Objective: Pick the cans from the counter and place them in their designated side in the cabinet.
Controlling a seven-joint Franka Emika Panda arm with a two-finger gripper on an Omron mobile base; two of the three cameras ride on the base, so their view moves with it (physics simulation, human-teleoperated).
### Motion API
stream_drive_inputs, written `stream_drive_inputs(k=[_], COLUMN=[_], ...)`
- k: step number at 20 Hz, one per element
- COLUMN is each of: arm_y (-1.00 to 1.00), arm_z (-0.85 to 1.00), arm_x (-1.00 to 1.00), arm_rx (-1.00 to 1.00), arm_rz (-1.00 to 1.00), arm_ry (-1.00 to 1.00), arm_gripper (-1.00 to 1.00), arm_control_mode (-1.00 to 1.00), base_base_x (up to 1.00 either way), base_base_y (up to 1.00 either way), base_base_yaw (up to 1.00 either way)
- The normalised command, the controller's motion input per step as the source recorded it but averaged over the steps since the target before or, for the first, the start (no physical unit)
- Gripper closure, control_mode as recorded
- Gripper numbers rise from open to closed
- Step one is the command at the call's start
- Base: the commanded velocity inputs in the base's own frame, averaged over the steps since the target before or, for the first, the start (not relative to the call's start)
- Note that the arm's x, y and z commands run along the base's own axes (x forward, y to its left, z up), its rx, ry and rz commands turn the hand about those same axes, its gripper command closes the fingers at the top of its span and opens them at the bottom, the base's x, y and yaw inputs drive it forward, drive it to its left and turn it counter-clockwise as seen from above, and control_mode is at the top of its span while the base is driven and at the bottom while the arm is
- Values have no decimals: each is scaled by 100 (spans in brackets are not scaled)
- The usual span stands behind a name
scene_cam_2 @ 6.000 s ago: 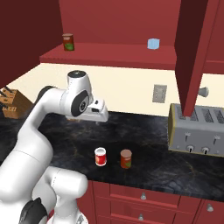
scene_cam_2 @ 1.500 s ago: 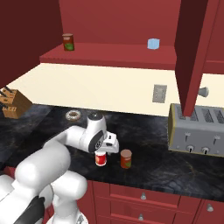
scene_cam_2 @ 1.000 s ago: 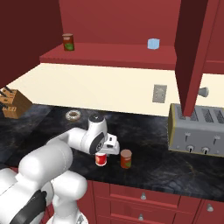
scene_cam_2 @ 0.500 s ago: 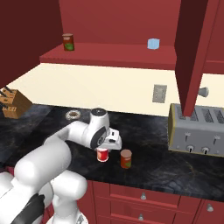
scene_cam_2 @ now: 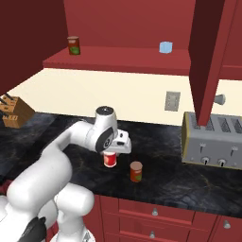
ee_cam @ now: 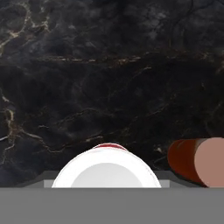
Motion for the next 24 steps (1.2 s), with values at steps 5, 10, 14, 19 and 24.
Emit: stream_drive_inputs(k=[5,10,14,19,24], arm_y=[0,1,1,2,23], arm_z=[42,43,45,30,28], arm_x=[-13,-13,-5,-8,-13], arm_rx=[0,0,0,0,-3], arm_rz=[2,1,2,1,1], arm_ry=[-4,-6,-7,-6,-8], arm_gripper=[100,100,100,100,100], arm_control_mode=[-100,-100,-100,-100,-100], base_base_x=[0,0,0,0,0], base_base_y=[0,0,0,0,0], base_base_yaw=[0,0,0,0,0])
